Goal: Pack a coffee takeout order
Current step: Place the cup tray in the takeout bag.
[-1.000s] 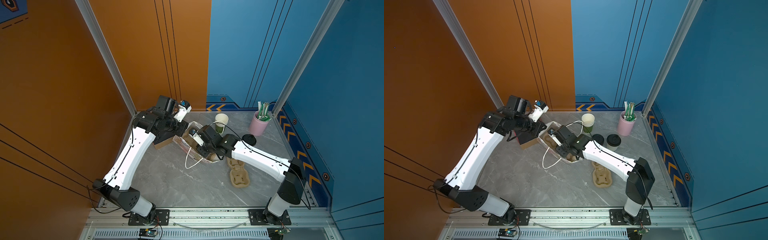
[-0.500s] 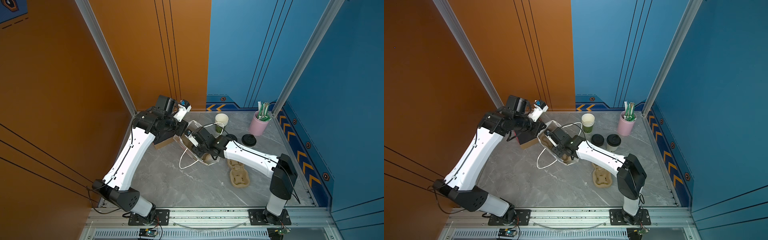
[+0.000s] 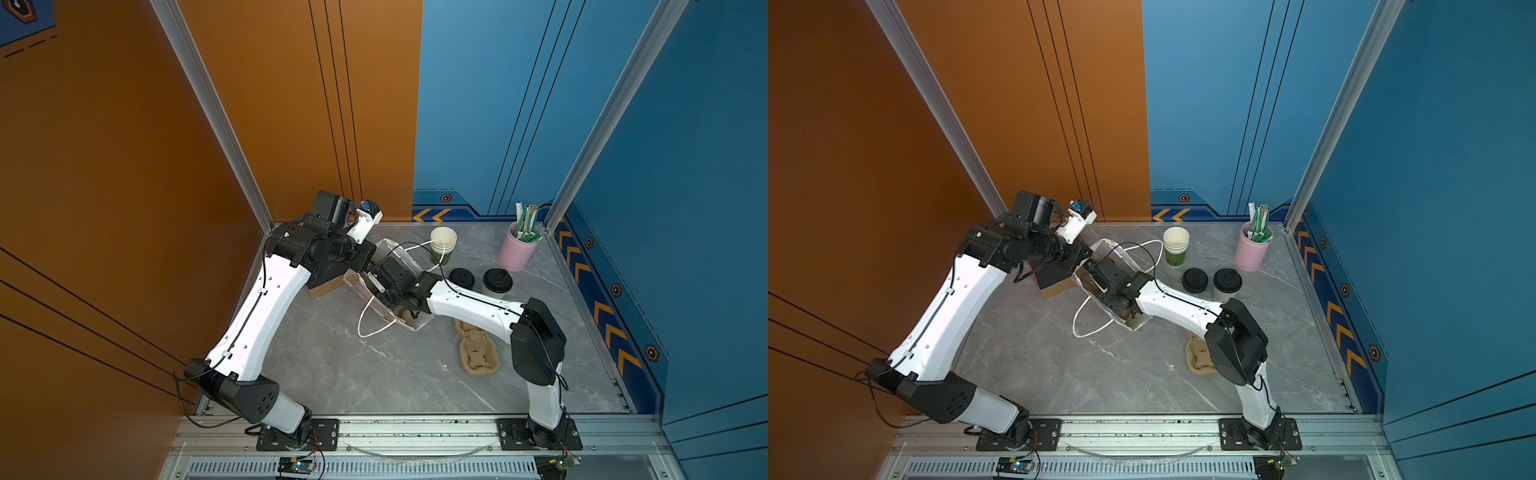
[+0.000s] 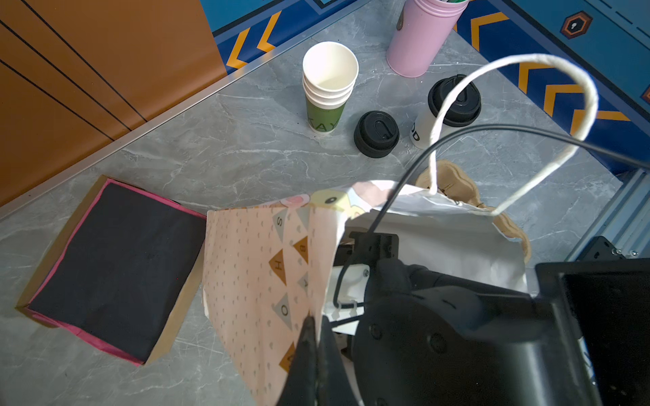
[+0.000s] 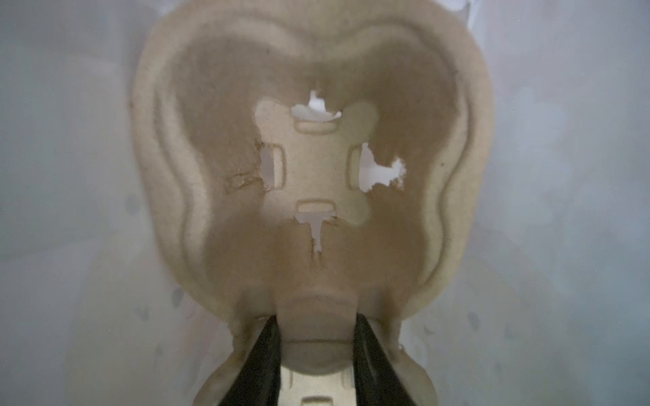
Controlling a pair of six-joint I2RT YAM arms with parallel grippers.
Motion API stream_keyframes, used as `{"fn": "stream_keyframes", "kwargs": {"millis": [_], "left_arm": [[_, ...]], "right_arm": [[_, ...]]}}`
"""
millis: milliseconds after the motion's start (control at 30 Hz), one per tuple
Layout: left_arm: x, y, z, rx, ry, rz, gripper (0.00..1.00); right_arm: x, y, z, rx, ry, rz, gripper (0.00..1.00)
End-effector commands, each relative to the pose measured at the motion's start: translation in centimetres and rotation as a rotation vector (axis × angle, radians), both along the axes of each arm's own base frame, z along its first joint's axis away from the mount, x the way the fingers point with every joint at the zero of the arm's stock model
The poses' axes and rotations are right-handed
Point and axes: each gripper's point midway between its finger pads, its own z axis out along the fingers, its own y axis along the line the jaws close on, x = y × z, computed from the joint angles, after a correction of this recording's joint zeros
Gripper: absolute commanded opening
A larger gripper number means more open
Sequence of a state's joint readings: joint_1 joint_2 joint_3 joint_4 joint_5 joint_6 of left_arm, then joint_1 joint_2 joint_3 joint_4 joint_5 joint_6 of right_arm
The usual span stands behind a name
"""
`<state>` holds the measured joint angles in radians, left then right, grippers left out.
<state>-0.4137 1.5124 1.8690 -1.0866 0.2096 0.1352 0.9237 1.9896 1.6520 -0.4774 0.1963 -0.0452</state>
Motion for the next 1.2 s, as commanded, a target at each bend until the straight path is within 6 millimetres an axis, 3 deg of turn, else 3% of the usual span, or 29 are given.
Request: {"fn": "stream_keyframes", "kwargs": {"millis": [0,533,767,1167], "left_arm": [[-0.3,0.0,0.9,0.003,-0.043,-0.014,0.00],[-0.3,0.2,0.9,0.009,-0.050,-0.010,0.00],[-0.3,0.4,0.9,0.015,-0.054,-0.003,0.00],[-0.3,1.1,0.3,0.041,-0.050,0.024,0.00]], "right_arm": [[0.8,0.4,-0.8,0.004,0.009,-0.029,0.32],[1.2,0.6,-7.7,-0.103,0.143,-0.036,0.35],[1.5,1.0,-7.4,-0.096,0.147,-0.039,0.37],[0.8,0.7,-2.9,-0.058,0.098,-0.033,0.44]]}}
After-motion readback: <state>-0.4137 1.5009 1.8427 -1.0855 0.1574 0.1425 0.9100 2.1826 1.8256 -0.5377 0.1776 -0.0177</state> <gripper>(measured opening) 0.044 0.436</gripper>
